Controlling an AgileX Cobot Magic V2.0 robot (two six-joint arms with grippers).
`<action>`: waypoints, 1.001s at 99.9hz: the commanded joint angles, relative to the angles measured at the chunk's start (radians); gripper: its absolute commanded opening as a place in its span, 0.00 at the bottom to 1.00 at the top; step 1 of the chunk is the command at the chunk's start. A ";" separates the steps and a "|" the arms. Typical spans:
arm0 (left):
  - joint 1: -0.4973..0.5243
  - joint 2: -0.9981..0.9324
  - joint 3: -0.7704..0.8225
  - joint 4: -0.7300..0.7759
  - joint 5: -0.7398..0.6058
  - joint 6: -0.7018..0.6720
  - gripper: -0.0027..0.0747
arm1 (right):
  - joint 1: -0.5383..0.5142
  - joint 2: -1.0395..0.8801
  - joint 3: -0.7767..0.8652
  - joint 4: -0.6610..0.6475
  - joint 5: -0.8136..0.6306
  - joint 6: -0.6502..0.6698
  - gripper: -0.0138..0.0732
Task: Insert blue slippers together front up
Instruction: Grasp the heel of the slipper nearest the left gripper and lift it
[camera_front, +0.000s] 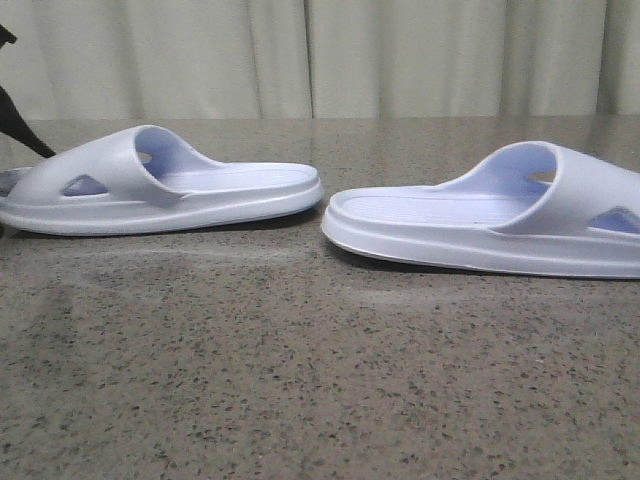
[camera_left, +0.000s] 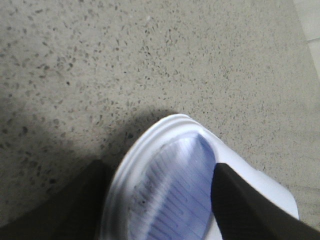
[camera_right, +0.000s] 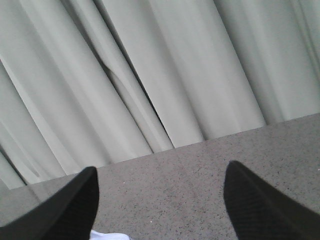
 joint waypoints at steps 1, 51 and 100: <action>-0.008 -0.004 -0.030 -0.014 0.013 0.001 0.55 | -0.002 0.018 -0.032 -0.005 -0.079 -0.004 0.69; -0.008 0.017 -0.030 0.064 0.019 0.001 0.22 | -0.002 0.018 -0.032 -0.015 -0.081 -0.004 0.69; -0.008 0.004 -0.030 0.086 0.011 0.053 0.06 | -0.002 0.018 -0.032 -0.015 -0.059 -0.004 0.68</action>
